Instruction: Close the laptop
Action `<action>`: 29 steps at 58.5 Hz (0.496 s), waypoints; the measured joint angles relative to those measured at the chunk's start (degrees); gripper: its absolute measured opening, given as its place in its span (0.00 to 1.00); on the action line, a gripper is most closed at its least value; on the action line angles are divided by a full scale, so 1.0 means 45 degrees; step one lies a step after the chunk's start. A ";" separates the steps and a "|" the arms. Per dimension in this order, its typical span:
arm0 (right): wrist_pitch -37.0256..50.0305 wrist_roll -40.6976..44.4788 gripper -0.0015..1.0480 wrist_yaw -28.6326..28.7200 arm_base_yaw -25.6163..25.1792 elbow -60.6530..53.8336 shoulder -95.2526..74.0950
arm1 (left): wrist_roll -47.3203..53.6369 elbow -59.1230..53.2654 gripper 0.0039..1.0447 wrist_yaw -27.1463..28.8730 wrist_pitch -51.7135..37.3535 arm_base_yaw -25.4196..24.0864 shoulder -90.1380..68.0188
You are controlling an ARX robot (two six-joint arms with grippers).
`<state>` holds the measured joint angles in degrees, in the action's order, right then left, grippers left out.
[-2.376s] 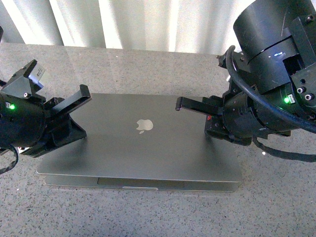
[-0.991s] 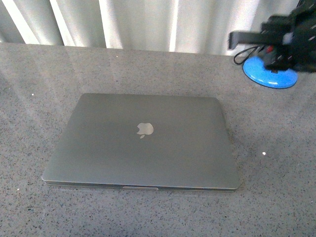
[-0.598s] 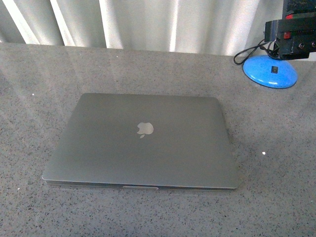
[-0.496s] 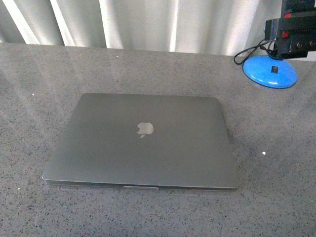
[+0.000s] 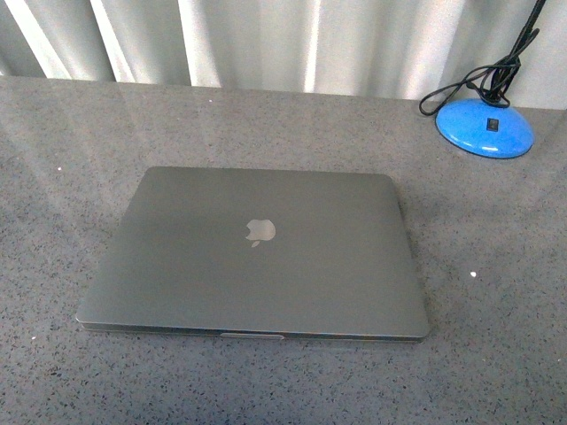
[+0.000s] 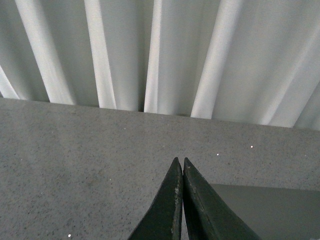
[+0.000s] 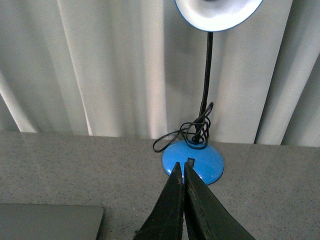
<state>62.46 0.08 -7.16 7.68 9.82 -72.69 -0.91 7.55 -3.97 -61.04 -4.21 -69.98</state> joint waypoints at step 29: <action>-0.3167 -0.0010 0.01 0.1530 -0.1656 -0.1695 0.4789 | 0.0102 -0.1326 0.03 0.0889 0.3458 0.0913 0.4930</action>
<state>48.21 0.03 -0.27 0.23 2.20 -51.13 -0.45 1.58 0.03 -45.47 -0.10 -47.79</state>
